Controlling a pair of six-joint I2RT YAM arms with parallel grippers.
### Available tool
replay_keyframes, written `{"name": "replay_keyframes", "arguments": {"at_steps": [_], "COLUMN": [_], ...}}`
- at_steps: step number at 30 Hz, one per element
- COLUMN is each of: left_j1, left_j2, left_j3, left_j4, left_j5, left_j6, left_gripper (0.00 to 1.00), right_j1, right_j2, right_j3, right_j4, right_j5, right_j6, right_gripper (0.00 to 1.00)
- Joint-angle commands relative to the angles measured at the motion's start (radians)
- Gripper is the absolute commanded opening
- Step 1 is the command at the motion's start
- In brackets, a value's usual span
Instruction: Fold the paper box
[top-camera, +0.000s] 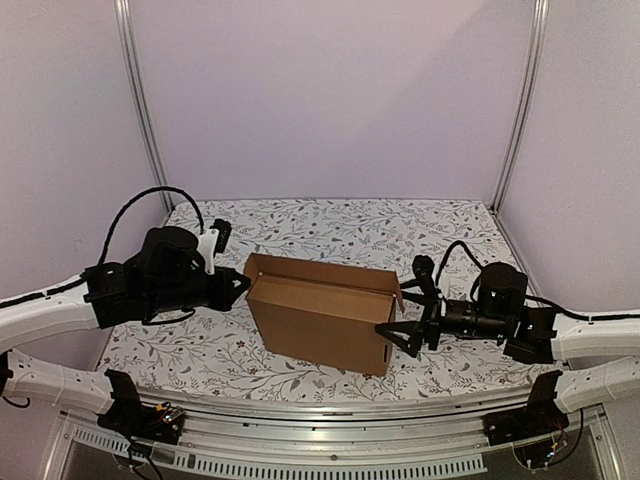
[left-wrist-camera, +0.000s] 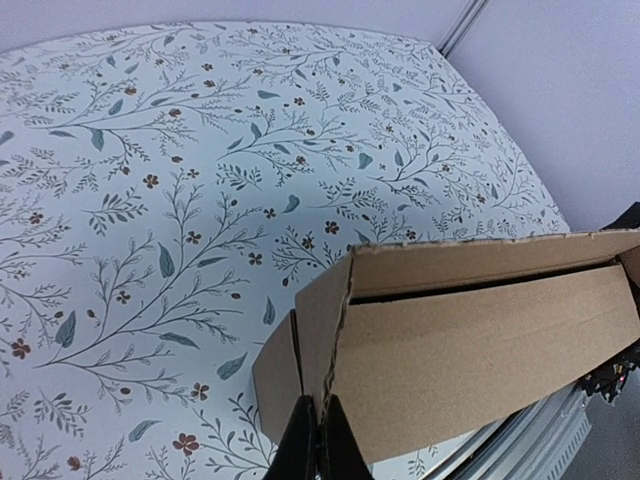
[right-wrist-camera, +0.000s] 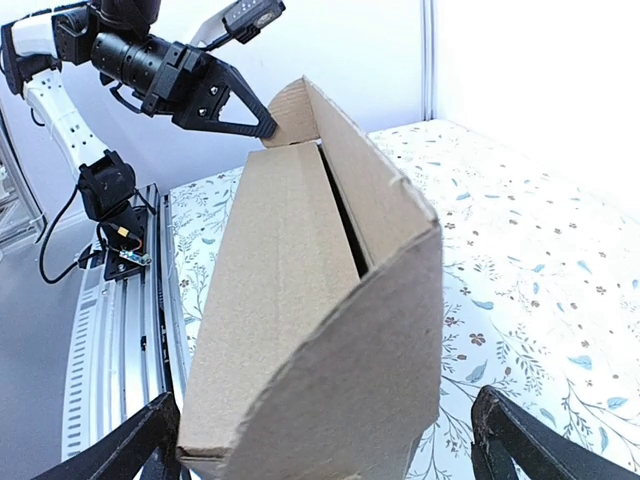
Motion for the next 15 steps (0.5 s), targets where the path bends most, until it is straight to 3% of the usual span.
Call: {"name": "replay_keyframes", "arguments": {"at_steps": [1, 6, 15], "left_j1": [-0.034, -0.053, -0.096], "left_j2": [0.051, 0.065, 0.105], "left_j3": [-0.035, -0.022, 0.004], "left_j4": [-0.16, -0.163, -0.182], "left_j5": [-0.019, -0.039, -0.108], "left_j6": [-0.036, -0.044, -0.102], "left_gripper": [0.0, 0.0, 0.0], "right_j1": [-0.005, -0.004, -0.003], "right_j2": [-0.093, -0.205, -0.277], "right_j3": [-0.003, 0.065, 0.284], "right_j4": [-0.135, -0.313, -0.711], "right_j5": [0.046, 0.061, 0.283], "right_j6": [0.047, 0.125, 0.262], "right_gripper": [0.99, 0.99, 0.99]}}
